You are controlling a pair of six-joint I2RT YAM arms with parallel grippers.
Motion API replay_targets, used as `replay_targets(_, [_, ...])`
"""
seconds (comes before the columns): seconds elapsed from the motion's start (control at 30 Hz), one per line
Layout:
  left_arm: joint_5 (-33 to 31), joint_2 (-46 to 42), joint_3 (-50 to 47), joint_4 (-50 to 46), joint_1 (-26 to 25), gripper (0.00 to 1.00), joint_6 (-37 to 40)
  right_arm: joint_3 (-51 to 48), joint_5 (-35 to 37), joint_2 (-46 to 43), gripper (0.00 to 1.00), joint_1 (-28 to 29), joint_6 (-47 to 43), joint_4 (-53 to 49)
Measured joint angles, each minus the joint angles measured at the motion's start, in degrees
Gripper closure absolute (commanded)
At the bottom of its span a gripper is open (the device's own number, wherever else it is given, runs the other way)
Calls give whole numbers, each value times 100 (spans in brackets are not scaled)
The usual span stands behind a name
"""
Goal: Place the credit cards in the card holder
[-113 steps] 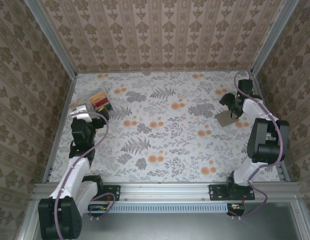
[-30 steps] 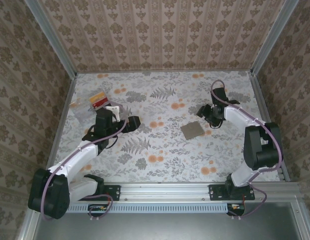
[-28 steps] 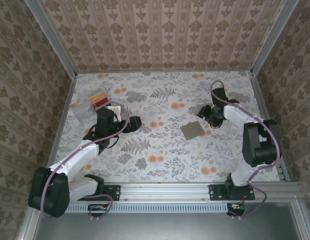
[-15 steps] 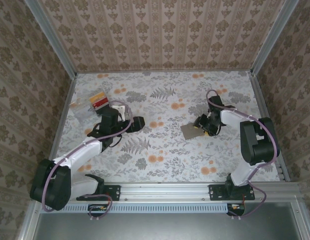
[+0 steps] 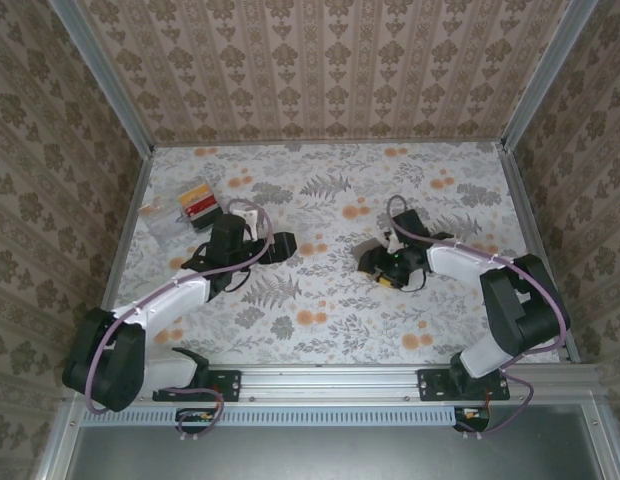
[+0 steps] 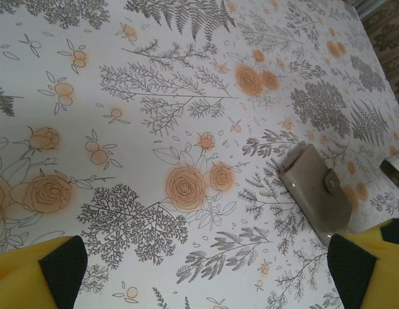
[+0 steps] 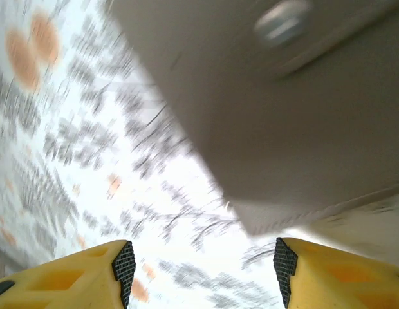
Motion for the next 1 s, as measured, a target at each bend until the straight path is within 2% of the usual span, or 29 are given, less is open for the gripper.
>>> replay_targets(0.1, [-35,4,0,-7,-11,1,-66,254,109,-2,38,372,-9,-238])
replay_targets(0.17, [-42,4,0,-11,-15,2,-107,428,474,-72,40,387,-68,-505])
replay_targets(0.3, [-35,26,0,-15,-20,5,-166,651,1331,-411,43,125,-173,-1023])
replay_targets(0.43, [7,166,33,-17,-22,7,-219,887,1744,-310,48,-326,-378,-1123])
replay_targets(0.57, [90,341,131,-4,-61,11,-282,1303,1823,415,53,-649,-634,-1139])
replay_targets(0.7, [201,525,214,9,-160,13,-343,1635,1731,1080,61,-664,-876,-1200])
replay_targets(1.0, [302,863,289,92,-330,19,-586,1443,1215,1211,64,-264,-728,-914])
